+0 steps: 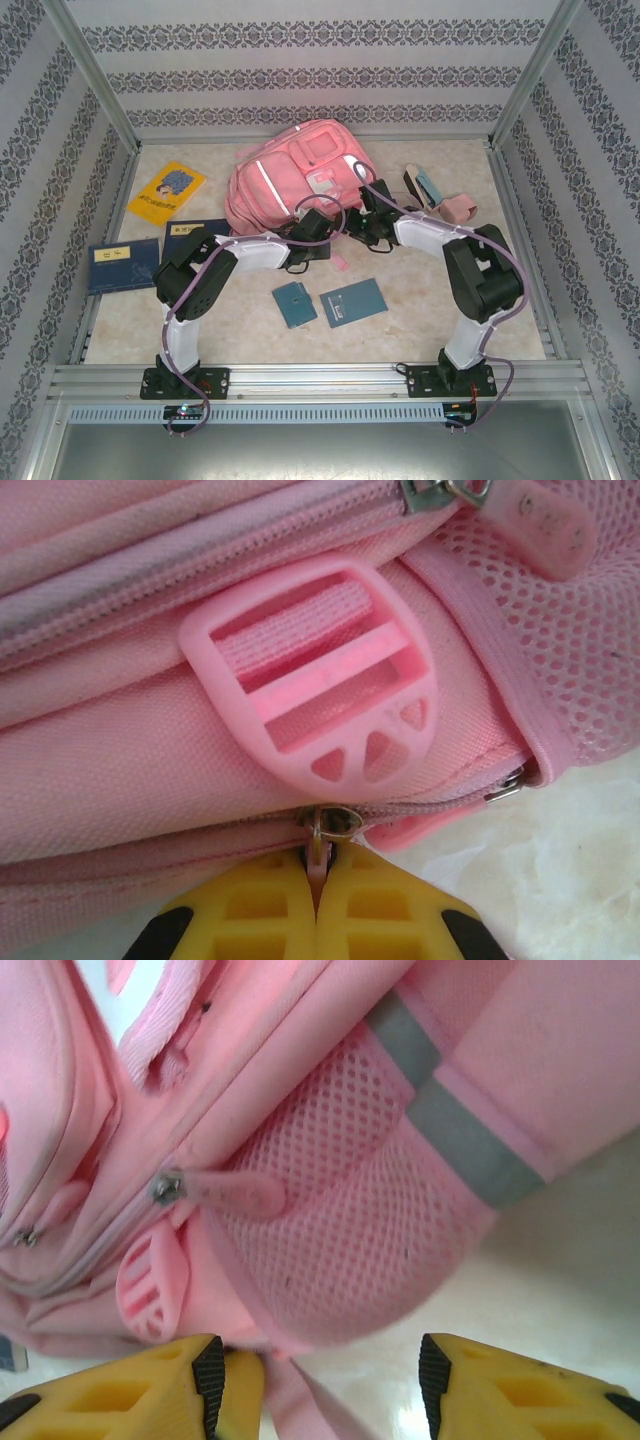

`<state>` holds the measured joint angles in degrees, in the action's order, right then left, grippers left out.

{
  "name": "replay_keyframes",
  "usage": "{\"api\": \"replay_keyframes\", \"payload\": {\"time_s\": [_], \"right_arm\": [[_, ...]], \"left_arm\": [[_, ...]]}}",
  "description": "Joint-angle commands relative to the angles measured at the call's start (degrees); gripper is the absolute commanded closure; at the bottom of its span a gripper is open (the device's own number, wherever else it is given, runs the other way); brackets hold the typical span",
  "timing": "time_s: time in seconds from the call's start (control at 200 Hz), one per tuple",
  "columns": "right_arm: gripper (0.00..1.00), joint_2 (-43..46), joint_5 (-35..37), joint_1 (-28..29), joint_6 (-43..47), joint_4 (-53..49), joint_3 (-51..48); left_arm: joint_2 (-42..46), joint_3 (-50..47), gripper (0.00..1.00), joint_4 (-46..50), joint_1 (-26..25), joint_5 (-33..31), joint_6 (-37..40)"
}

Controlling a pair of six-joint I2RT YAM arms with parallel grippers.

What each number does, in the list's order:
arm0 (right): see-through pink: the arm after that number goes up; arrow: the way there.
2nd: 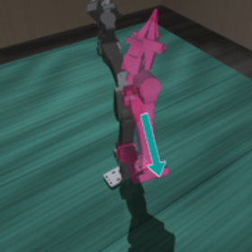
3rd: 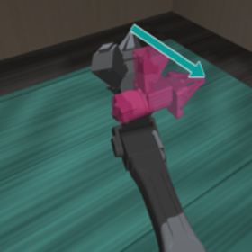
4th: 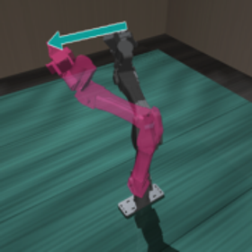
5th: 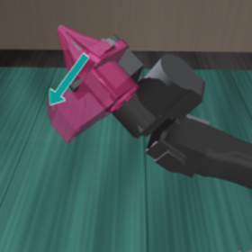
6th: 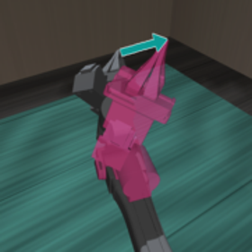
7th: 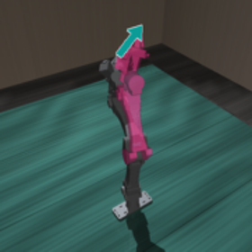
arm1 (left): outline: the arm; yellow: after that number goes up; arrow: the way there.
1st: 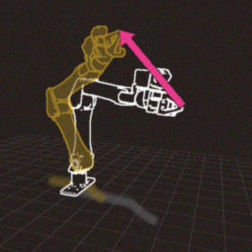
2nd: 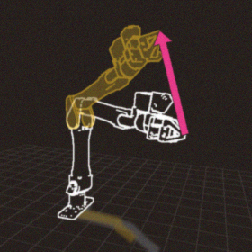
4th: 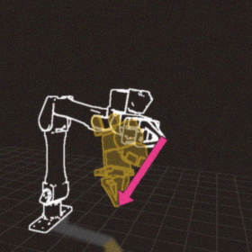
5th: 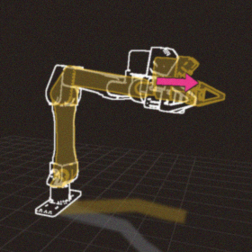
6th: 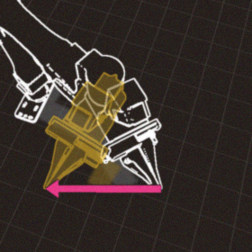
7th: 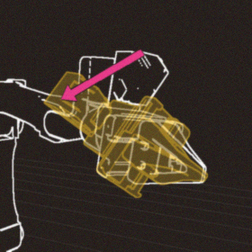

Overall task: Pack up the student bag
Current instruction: Unzip the student bag at the top-center of the table.

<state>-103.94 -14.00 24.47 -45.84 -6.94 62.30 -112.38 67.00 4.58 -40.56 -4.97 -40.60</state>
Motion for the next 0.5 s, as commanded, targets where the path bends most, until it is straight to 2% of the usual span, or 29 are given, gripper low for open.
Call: {"api": "replay_keyframes", "payload": {"time_s": [0.0,0.08,0.19,0.23,0.34,0.495], "right_arm": [[0.43,-3.85,1.3,-0.82,-5.02,0.35,3.11],[0.45,-5.81,2.36,-0.83,-7.05,-0.02,4.18],[0.56,-7.36,2.39,-0.78,-7.67,0.29,5.2],[0.65,-7.59,2.88,-0.74,-7.44,-0.22,5.67],[1.0,-6.77,4.75,-0.98,-5.57,-2.21,6.46],[1.0,-3.77,7.18,-2.34,-2.03,-4.21,6.53]], "left_arm": [[2.13,1.22,1.0,6.55,-0.49,-1.82,1.26],[2.59,1.39,1.0,7.67,-0.52,-1.68,1.32],[3.86,1.21,1.0,9.24,-0.49,-2.09,1.34],[4.25,1.41,1.0,10.46,-0.53,-2.58,1.44],[5.25,2.07,1.0,15.26,-0.11,-5.78,1.58],[7.41,0.33,1.0,19.65,2.63,-7.4,2.05]]}}
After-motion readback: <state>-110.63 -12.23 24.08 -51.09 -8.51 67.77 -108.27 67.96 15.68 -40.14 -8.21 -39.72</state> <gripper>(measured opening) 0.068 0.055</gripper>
